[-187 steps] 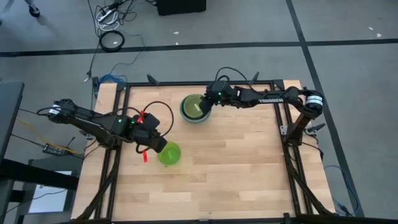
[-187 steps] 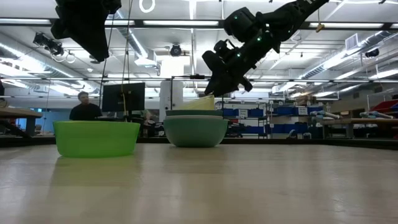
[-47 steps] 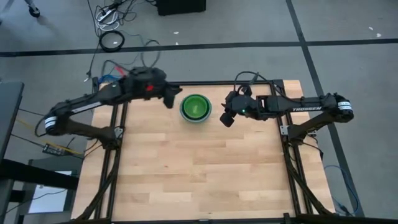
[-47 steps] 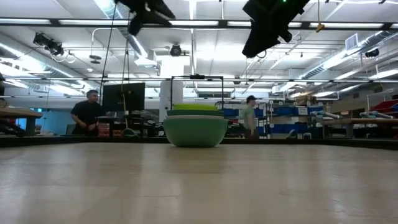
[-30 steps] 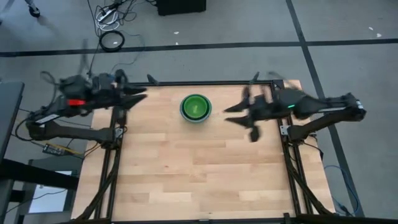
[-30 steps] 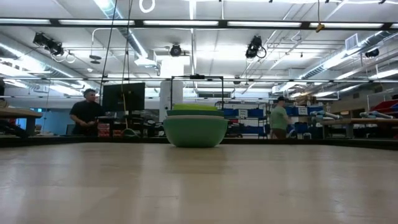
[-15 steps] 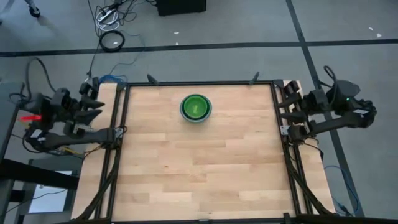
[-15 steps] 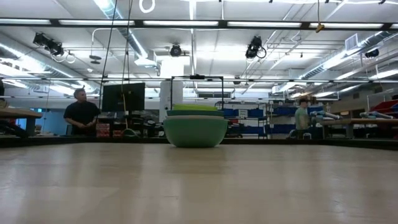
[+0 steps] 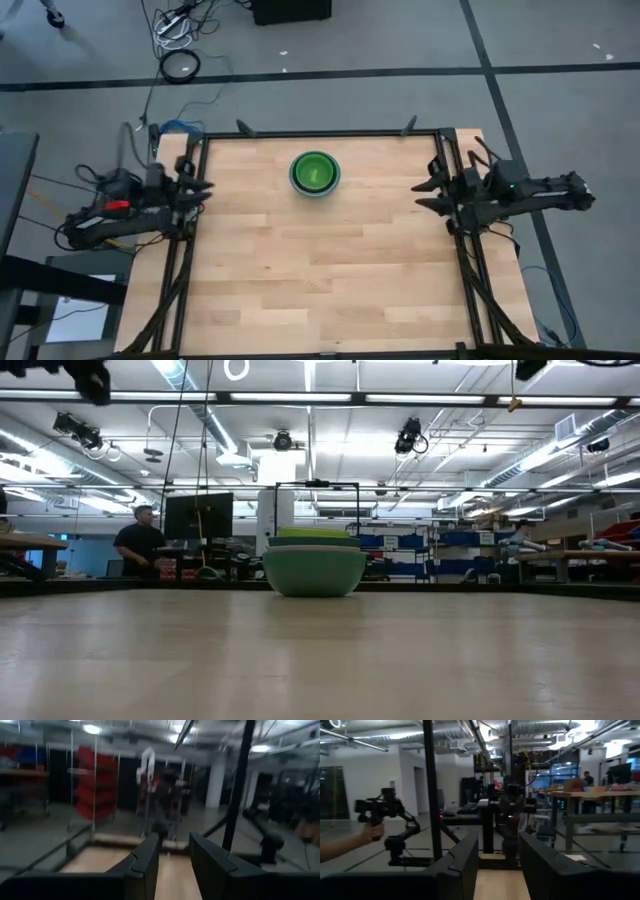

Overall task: Nest bowls inside each other
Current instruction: Return to Home Position

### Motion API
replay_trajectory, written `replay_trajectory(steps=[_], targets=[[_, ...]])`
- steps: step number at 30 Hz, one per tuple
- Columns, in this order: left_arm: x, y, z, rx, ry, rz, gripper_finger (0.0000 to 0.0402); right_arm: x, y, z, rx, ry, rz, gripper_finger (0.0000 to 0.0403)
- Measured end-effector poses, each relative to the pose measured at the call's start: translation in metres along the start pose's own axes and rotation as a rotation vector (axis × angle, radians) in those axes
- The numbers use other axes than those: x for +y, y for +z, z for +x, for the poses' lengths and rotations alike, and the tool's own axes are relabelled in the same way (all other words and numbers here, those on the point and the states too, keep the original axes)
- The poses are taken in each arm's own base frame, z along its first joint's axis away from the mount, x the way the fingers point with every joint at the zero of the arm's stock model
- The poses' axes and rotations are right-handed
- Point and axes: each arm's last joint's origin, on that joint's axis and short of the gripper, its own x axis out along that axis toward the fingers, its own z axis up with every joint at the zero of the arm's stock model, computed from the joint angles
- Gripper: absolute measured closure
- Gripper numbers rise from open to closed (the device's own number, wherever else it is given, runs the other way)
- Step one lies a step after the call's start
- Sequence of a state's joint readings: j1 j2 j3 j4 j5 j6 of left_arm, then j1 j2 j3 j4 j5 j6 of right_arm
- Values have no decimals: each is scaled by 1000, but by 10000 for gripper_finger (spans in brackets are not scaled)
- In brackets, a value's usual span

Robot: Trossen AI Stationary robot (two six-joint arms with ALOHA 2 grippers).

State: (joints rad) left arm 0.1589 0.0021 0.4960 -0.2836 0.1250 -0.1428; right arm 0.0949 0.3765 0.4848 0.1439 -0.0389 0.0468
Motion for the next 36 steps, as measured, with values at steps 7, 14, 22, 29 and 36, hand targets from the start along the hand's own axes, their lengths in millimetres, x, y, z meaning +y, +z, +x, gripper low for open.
replay_trajectory(steps=[7, 14, 22, 29, 36], targets=[[9, -47, 19, 53, 21, -3, 284, -6, -47, -4, 100, -54, -9, 275], [14, -99, 32, 29, -56, -3, 284, -8, -96, -11, 74, -50, 28, 276], [14, -124, 33, 91, -80, 6, 285, -10, -128, -19, 114, -59, 87, 276], [15, -133, 33, 184, -70, 68, 285, -10, -140, -20, 236, -75, 81, 275], [18, -136, 33, 208, 27, 134, 285, -11, -142, -20, 250, -83, 31, 275]])
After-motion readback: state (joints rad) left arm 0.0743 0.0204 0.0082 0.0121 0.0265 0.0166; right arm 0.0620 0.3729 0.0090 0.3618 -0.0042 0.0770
